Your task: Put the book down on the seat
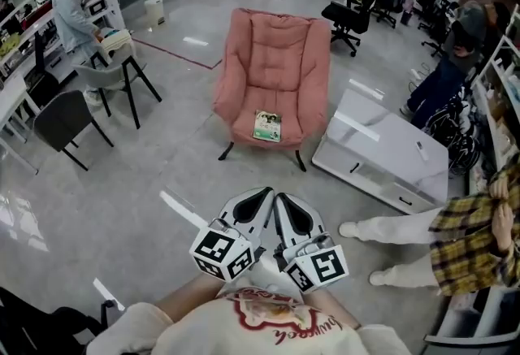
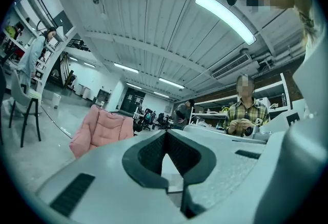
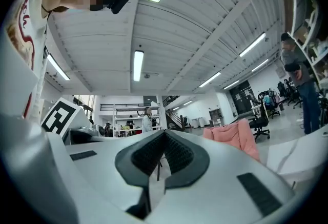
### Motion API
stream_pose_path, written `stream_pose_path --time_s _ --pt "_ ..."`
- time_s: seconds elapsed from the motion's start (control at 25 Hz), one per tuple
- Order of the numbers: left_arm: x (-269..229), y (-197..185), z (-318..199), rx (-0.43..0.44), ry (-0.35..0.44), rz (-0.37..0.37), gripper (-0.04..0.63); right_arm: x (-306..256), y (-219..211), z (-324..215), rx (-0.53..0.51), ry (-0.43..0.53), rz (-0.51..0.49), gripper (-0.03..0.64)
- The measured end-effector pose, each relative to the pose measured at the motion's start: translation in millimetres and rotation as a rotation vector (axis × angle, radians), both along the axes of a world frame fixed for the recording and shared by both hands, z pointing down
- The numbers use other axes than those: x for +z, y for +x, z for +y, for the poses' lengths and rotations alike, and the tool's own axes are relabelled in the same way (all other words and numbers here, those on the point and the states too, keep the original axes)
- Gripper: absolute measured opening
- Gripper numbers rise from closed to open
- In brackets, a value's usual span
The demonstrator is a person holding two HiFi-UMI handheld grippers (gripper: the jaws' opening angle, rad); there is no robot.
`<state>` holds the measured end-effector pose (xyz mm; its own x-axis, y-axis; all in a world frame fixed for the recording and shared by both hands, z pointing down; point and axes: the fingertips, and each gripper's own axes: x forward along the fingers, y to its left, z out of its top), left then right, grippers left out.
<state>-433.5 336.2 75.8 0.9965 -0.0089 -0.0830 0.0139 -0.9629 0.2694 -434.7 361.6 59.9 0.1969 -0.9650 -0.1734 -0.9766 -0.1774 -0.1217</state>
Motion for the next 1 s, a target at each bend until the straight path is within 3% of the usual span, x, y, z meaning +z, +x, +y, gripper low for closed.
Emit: stream_pose_path --time_s 1.0 --pt "-8 -2 17 -0.021 0.026 0.009 0.003 -8 -3 17 -0.004 -0.002 0.043 0.002"
